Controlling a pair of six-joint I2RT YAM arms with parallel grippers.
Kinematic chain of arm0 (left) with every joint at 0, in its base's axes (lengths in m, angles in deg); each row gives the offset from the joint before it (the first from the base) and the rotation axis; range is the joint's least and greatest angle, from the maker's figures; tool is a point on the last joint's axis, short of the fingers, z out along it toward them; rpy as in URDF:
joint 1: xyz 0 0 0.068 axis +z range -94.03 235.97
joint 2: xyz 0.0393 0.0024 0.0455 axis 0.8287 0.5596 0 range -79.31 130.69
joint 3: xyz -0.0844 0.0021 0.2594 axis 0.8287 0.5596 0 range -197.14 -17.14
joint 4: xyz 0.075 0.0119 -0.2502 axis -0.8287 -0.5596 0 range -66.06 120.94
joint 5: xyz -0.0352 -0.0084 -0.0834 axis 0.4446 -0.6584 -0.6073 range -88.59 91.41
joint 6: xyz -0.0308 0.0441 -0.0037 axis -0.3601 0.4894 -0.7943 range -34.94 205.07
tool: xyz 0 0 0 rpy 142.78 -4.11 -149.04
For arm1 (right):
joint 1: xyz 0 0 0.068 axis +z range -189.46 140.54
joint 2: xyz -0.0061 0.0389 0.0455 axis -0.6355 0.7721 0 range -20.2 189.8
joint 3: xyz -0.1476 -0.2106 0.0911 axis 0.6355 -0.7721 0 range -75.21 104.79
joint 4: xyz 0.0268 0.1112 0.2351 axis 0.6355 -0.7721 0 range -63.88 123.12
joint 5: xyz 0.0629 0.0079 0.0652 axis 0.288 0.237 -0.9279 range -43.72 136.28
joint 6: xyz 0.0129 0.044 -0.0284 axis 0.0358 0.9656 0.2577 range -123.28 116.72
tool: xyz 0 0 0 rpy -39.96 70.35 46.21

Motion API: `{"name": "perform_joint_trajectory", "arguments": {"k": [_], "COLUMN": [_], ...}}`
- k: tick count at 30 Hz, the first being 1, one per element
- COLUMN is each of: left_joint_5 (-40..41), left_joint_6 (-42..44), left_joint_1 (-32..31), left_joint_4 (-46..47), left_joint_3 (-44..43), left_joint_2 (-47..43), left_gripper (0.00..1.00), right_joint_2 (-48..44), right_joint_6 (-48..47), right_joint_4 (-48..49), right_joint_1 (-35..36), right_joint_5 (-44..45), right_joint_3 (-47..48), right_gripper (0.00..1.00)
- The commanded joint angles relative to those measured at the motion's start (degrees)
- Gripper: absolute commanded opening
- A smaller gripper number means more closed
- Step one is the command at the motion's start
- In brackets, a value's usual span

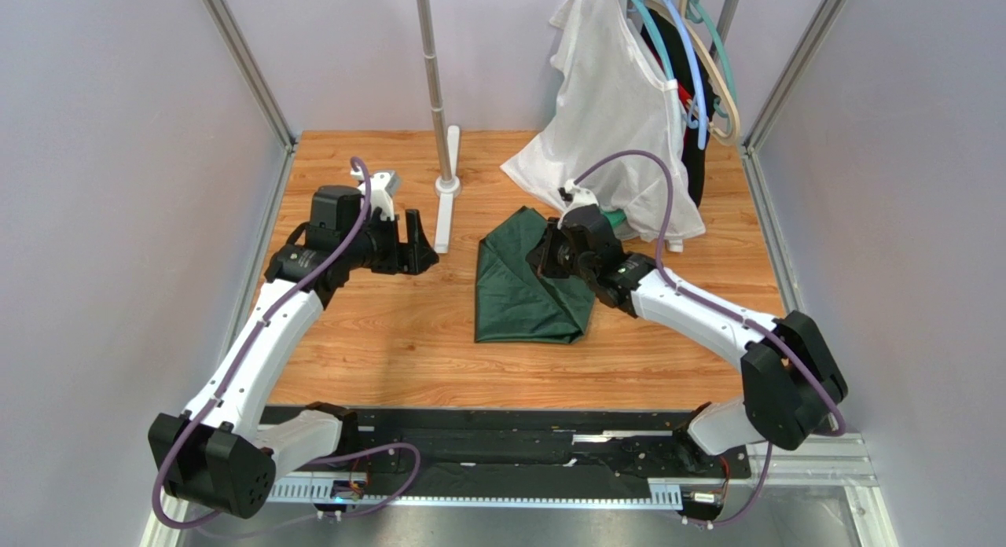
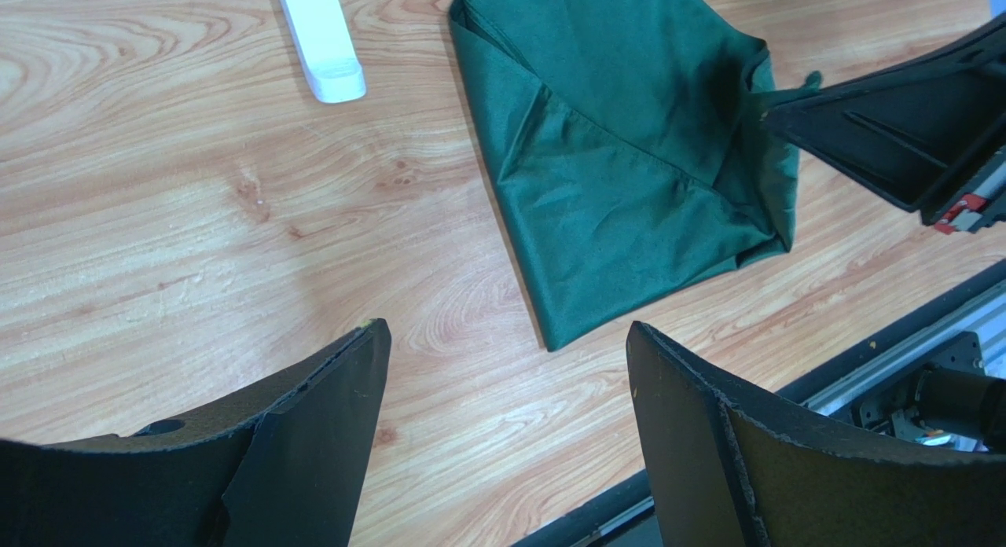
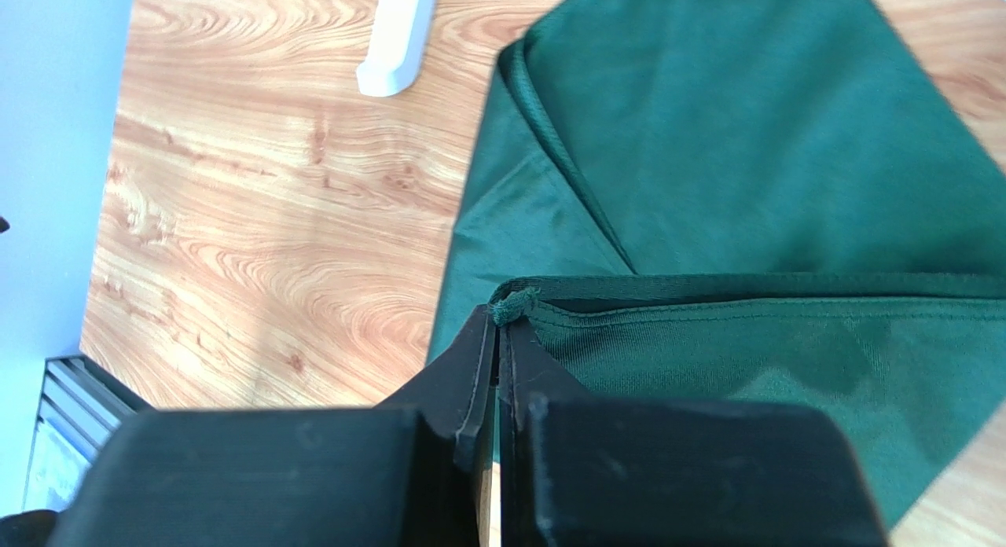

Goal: Fold the napkin, place the utensils inside, and roll it up
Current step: Fold the napkin

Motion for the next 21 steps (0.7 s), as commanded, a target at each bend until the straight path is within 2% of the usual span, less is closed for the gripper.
{"name": "perform_joint_trajectory", "arguments": {"k": [1,10,14,21], "left_joint_5": [-1.3,-0.8,-2.6,1.8], "left_joint_6": [0.6,-0.7,-6.6,-12.3], "left_joint_1": [0.6,0.7,0.7,0.6], "left_joint_4": [0.9,1.1,4.1,7.2], "left_joint_3": [0.2,0.8,5.2,8.6], "left_joint_2": [-1.5,-0.9,0.2,-4.1], "left_gripper": [0.82,0.82,0.80,0.80], "right_joint_2": [2.5,5.9,6.4,8.5], "right_joint_6": [-2.4,-2.6,-2.6,-3.4], "right_joint_4": [4.8,5.4,7.7,11.1], "right_joint_1": [2.5,6.4,7.6,10.7], "right_joint_5": [-0.1,-0.7,-3.3,-4.0], "right_joint_3": [4.0,4.5,3.6,1.9], "right_gripper": [0.00,0.00,0.00,0.00]}}
